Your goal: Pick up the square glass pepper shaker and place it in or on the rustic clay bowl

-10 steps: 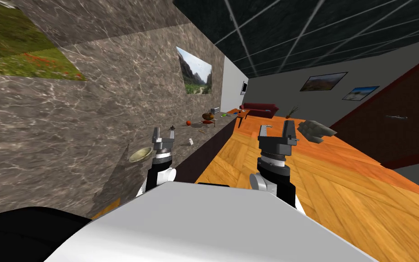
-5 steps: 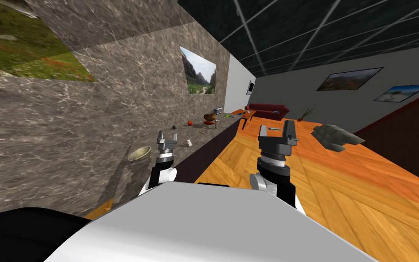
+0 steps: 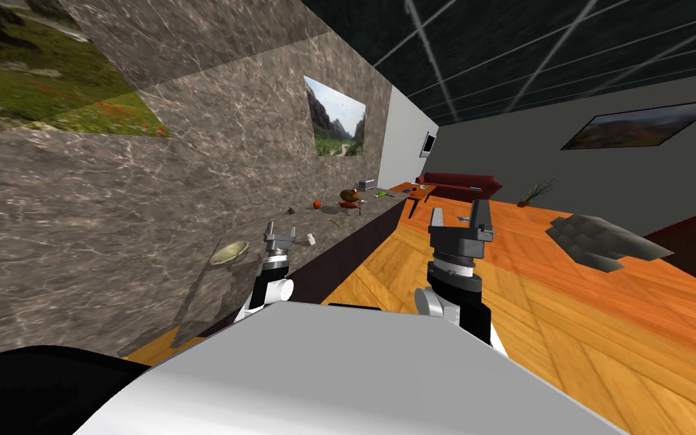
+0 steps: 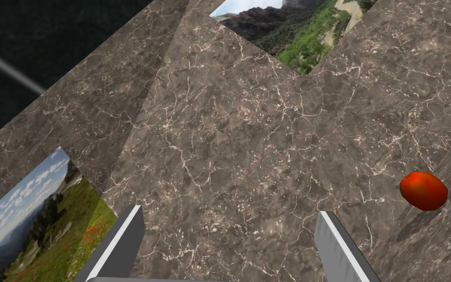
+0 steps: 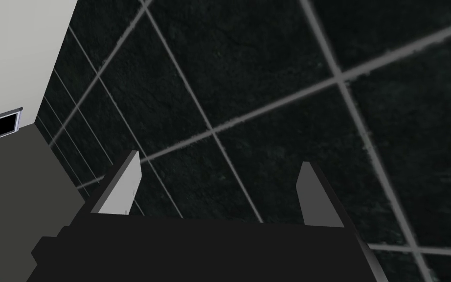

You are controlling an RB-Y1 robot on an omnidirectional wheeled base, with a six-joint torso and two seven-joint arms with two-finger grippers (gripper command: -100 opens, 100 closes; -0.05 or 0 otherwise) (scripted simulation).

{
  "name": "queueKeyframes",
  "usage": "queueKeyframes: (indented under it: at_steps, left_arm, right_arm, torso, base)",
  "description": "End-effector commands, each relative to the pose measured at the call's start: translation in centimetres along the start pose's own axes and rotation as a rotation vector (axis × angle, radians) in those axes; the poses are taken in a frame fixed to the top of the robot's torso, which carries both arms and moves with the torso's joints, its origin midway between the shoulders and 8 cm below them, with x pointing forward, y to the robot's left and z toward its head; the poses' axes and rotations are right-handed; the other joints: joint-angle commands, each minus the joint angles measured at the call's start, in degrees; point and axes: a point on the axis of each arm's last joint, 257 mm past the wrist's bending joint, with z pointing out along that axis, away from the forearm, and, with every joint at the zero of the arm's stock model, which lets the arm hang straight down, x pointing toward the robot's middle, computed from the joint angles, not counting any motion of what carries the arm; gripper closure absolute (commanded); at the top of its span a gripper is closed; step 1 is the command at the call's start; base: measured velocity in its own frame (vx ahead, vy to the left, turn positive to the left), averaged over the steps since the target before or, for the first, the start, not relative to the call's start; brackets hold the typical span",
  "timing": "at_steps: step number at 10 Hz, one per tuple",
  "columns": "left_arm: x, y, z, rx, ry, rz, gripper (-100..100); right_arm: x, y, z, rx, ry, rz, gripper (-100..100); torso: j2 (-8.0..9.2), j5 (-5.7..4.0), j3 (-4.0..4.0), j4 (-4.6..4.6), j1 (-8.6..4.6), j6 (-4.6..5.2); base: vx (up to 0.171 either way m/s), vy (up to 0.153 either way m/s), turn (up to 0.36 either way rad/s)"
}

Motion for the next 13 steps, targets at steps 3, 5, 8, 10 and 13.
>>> queueKeyframes:
  at_steps: [3, 5, 8, 10, 13]
  left_arm:
    - [-2.6, 2.1, -0.7, -0.040, -0.063, -0.098, -100]
    - [-4.0, 2.9, -1.2, -0.055, -0.098, -0.144, -100]
    - [-7.0, 4.2, -2.3, -0.070, -0.179, -0.229, -100]
    - [-8.8, 4.8, -3.1, -0.072, -0.228, -0.272, -100]
    - [-11.8, 5.6, -4.8, -0.065, -0.316, -0.339, -100]
  right_arm:
    - [0.0, 0.0, 0.0, 0.000, 0.000, 0.000, 0]
    - [0.0, 0.0, 0.0, 0.000, 0.000, 0.000, 0]
    - [0.0, 0.0, 0.0, 0.000, 0.000, 0.000, 0]
    - [0.0, 0.0, 0.0, 0.000, 0.000, 0.000, 0]
    - [0.0, 0.0, 0.0, 0.000, 0.000, 0.000, 0]
  torso:
    - [0.02, 0.03, 0.01, 0.01, 0.13, 0.00]
    - [0.00, 0.04, 0.00, 0.00, 0.21, 0.01]
    - [-0.11, -0.01, -0.07, -0.03, 0.00, 0.01]
    - [-0.06, 0.03, -0.04, -0.01, 0.20, 0.01]
    - [-0.03, 0.07, -0.02, -0.01, 0.33, 0.01]
  base:
    - [0.083, -0.098, 0.109]
    - [0.083, -0.096, 0.064]
    - [0.114, -0.135, 0.063]
    - [0.093, -0.079, 0.014]
    - [0.096, -0.063, 0.009]
